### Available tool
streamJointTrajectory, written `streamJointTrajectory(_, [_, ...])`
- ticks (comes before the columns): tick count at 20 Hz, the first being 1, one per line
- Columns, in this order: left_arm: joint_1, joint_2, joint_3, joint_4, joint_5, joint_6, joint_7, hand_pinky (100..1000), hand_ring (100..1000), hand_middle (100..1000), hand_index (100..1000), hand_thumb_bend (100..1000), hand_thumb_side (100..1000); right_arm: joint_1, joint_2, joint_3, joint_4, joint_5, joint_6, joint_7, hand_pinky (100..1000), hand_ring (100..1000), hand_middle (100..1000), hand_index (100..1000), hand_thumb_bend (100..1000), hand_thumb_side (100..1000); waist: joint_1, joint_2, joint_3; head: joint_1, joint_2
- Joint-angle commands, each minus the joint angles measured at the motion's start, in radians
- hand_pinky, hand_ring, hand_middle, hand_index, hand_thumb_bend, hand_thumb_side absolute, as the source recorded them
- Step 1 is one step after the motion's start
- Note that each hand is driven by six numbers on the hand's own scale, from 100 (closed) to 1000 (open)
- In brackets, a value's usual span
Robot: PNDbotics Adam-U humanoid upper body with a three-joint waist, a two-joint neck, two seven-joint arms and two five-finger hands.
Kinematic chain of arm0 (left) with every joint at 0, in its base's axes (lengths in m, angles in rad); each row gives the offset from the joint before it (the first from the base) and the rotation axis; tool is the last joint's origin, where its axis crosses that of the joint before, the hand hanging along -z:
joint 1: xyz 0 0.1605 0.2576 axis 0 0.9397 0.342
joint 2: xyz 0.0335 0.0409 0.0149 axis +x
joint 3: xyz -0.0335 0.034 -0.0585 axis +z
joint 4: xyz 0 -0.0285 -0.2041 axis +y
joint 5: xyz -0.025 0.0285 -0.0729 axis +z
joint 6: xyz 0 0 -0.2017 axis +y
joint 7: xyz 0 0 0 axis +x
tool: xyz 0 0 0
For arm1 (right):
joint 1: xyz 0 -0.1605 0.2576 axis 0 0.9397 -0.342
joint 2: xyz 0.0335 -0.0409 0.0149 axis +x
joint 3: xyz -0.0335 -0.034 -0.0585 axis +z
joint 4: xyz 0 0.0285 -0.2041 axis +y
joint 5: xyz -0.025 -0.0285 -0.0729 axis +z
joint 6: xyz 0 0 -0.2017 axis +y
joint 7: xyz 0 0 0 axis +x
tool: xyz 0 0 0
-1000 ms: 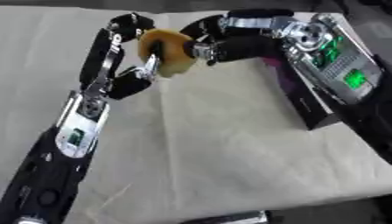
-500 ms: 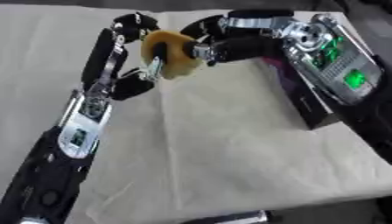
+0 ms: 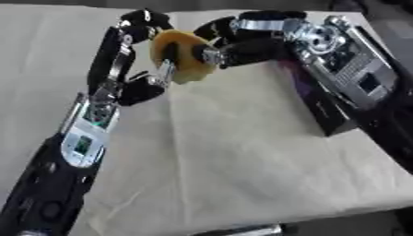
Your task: Pick up the objects with one hand, pass them to the other hand, and then place them into the box on the other side of the table.
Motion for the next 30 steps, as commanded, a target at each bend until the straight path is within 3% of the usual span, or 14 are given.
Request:
streamJointTrajectory(1, [-0.024, -0.007, -0.006, -0.031, 0.010, -0.011, 0.006, 741, 730, 573, 430, 100, 672, -0.011, -0.011, -0.009, 0.001, 0.002, 0.002, 0.009, 771, 877, 819, 903, 258, 548, -0.009, 0.003, -0.002, -0.003, 0.005])
streamJointTrajectory(4, [-0.024, -0.008, -0.007, -0.031, 0.011, -0.016, 0.008, 741, 730, 574, 431, 100, 672, -0.009, -0.008, -0.012, 0.007, -0.012, 0.010, 0.008, 768, 848, 722, 818, 282, 453, -0.009, 0.003, -0.003, -0.002, 0.005])
streamJointTrajectory(10, [-0.025, -0.009, -0.010, -0.023, 0.005, -0.019, 0.004, 743, 731, 574, 436, 100, 672, -0.005, -0.002, -0.025, 0.007, -0.105, 0.027, -0.053, 718, 734, 490, 607, 127, 318, -0.008, 0.003, -0.005, -0.003, 0.005])
streamJointTrajectory(15, [-0.024, -0.011, -0.011, -0.020, -0.002, -0.026, 0.001, 742, 730, 573, 436, 100, 672, -0.003, -0.004, -0.020, 0.000, -0.195, 0.035, -0.119, 692, 682, 414, 530, 118, 256, -0.007, 0.004, -0.005, -0.007, 0.005])
streamJointTrajectory(20, [-0.022, -0.013, -0.011, -0.015, -0.004, -0.030, 0.000, 742, 730, 572, 437, 100, 672, -0.003, -0.002, -0.021, -0.005, -0.254, 0.039, -0.154, 676, 661, 396, 511, 243, 167, -0.006, 0.006, -0.007, -0.010, 0.005])
streamJointTrajectory(23, [-0.022, -0.013, -0.010, -0.013, -0.002, -0.030, 0.004, 741, 730, 575, 457, 100, 672, -0.004, -0.002, -0.022, -0.006, -0.283, 0.041, -0.176, 673, 657, 394, 508, 271, 143, -0.006, 0.006, -0.008, -0.010, 0.005])
streamJointTrajectory(24, [-0.021, -0.012, -0.009, -0.010, -0.002, -0.028, 0.006, 748, 738, 598, 561, 100, 460, -0.004, -0.003, -0.022, -0.007, -0.290, 0.041, -0.180, 672, 656, 393, 506, 282, 131, -0.006, 0.006, -0.008, -0.010, 0.005])
streamJointTrajectory(25, [-0.021, -0.012, -0.009, -0.007, -0.002, -0.026, 0.005, 763, 755, 632, 681, 100, 383, -0.003, -0.003, -0.022, -0.009, -0.294, 0.041, -0.184, 671, 656, 393, 506, 284, 129, -0.005, 0.006, -0.008, -0.010, 0.005])
streamJointTrajectory(26, [-0.020, -0.011, -0.008, -0.003, -0.008, -0.022, 0.003, 777, 770, 664, 755, 177, 425, -0.003, -0.004, -0.022, -0.011, -0.296, 0.042, -0.187, 670, 656, 393, 506, 283, 128, -0.005, 0.005, -0.009, -0.010, 0.005])
streamJointTrajectory(27, [-0.020, -0.011, -0.007, -0.001, -0.018, -0.019, 0.000, 777, 770, 664, 755, 177, 425, -0.003, -0.005, -0.023, -0.013, -0.298, 0.042, -0.190, 670, 656, 393, 506, 283, 128, -0.005, 0.005, -0.010, -0.010, 0.005])
streamJointTrajectory(28, [-0.020, -0.011, -0.006, 0.003, -0.028, -0.014, -0.003, 788, 786, 686, 830, 357, 523, -0.002, -0.006, -0.024, -0.014, -0.300, 0.042, -0.194, 669, 656, 393, 506, 285, 124, -0.005, 0.004, -0.011, -0.010, 0.005])
streamJointTrajectory(30, [-0.019, -0.012, -0.003, 0.010, -0.046, -0.008, -0.003, 790, 789, 687, 832, 401, 580, -0.002, -0.008, -0.027, -0.015, -0.304, 0.042, -0.202, 668, 655, 392, 505, 290, 120, -0.004, 0.004, -0.012, -0.011, 0.005])
